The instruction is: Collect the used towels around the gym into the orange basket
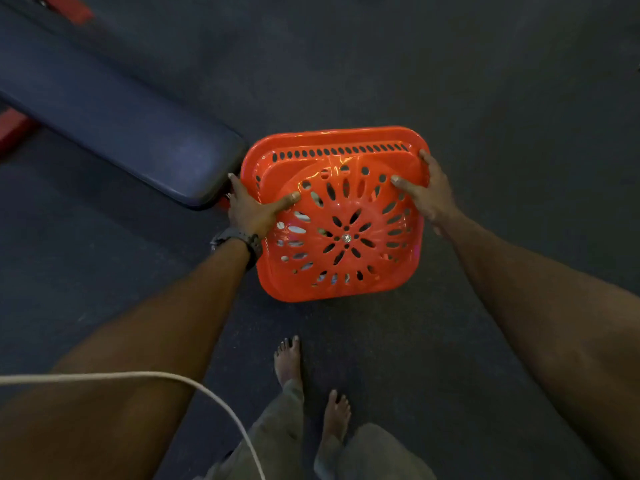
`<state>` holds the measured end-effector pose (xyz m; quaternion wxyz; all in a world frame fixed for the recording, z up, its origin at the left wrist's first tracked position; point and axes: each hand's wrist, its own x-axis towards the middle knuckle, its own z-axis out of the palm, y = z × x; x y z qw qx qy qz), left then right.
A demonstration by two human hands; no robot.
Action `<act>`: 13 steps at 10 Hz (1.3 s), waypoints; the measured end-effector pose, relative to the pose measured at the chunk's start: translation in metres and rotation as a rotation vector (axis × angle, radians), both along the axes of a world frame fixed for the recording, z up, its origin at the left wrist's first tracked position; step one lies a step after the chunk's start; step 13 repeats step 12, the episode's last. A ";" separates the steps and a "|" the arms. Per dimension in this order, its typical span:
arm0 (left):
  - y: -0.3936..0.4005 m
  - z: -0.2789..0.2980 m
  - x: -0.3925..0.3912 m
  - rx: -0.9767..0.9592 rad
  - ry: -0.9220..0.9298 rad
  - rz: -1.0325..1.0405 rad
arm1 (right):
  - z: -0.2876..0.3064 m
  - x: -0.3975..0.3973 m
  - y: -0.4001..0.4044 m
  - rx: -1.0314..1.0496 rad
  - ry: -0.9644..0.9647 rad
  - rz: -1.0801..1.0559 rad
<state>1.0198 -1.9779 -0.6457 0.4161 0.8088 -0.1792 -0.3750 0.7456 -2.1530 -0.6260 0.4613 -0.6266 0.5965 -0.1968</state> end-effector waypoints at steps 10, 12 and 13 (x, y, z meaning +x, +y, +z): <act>-0.086 -0.225 0.044 0.252 0.121 -0.051 | -0.249 0.065 -0.099 0.352 0.268 0.172; -0.129 -0.141 0.043 0.085 -0.105 -0.023 | -0.170 0.128 -0.092 0.087 0.126 0.113; -0.129 -0.141 0.043 0.085 -0.105 -0.023 | -0.170 0.128 -0.092 0.087 0.126 0.113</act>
